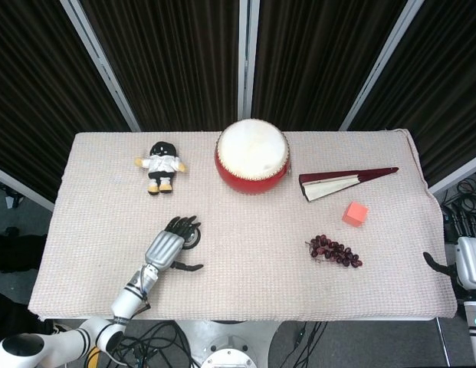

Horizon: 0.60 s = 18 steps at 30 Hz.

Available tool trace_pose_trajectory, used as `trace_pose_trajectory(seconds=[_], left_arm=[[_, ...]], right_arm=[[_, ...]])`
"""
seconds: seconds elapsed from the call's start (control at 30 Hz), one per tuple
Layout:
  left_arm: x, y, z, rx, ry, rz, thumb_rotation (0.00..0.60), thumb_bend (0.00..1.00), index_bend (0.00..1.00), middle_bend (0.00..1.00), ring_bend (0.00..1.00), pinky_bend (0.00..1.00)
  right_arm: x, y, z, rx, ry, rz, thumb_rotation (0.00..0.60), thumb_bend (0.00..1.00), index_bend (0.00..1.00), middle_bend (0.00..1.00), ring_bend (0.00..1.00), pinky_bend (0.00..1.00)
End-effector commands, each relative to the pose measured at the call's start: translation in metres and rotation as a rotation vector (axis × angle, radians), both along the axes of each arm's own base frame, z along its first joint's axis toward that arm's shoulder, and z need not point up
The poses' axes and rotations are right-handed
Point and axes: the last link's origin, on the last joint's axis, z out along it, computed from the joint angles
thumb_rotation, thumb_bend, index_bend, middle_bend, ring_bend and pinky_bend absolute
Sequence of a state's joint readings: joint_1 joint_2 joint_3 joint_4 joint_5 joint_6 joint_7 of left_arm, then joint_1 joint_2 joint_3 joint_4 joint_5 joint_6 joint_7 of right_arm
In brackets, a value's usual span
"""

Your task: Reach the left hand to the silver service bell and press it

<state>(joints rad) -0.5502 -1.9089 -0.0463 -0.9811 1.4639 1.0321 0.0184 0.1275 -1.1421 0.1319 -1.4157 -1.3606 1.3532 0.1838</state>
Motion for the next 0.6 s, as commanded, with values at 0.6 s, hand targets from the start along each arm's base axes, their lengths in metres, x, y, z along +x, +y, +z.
trace_pose_trajectory(seconds=[0.6], left_arm=[[0.008,0.003,0.002,0.031,-0.035,-0.025,0.173,0.0,0.0,0.0,0.0,0.0]], right_arm=[[-0.002,0.0,-0.001,-0.005,-0.011,-0.002,0.6,0.13,0.0,0.0,0.0,0.0]])
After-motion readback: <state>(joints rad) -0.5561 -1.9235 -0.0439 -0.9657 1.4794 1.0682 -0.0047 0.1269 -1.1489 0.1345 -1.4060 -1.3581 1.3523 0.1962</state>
